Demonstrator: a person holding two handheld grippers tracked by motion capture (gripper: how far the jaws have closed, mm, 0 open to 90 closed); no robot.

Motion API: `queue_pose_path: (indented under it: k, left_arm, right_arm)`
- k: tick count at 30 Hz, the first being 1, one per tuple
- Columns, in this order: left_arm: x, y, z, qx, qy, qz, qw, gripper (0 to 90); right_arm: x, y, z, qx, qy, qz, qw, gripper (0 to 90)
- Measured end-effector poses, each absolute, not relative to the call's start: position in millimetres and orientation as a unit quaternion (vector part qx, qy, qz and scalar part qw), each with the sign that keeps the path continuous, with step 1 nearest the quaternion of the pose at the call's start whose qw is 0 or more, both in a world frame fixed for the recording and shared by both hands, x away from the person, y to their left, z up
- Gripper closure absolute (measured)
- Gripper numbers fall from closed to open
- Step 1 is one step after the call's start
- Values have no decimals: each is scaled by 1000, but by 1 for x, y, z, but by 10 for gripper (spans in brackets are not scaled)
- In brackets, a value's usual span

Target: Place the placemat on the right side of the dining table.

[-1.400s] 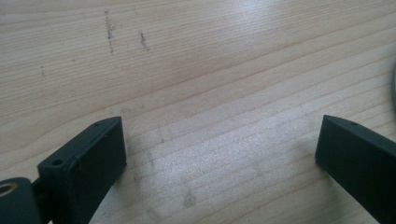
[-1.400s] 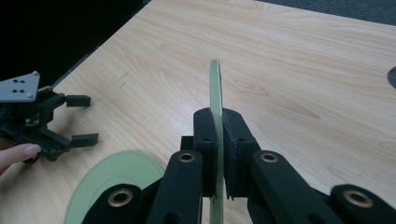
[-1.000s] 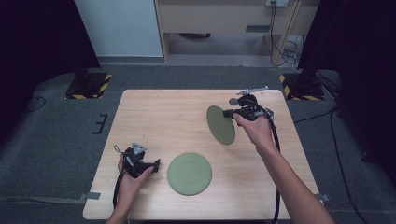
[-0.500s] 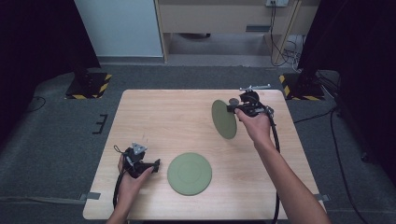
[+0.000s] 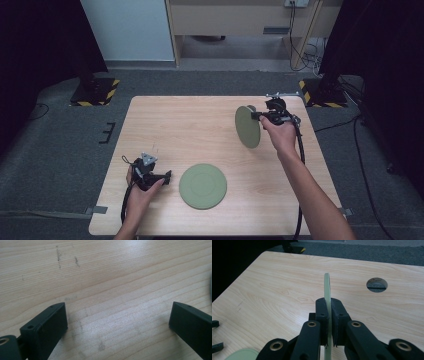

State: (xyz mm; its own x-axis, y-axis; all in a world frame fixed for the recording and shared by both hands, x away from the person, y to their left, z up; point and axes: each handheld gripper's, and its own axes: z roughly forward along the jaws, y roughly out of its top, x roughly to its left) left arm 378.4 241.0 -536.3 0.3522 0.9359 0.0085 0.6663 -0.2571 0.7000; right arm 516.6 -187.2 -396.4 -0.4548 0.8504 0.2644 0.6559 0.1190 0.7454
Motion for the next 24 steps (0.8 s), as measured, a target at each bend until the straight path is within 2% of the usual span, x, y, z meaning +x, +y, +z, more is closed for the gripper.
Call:
queue_pose_path:
  k: [24]
  left_arm:
    - [378,241,-536,762,526,219,308,12]
  right_arm:
    - [516,-228,-408,540,717,422,126,860]
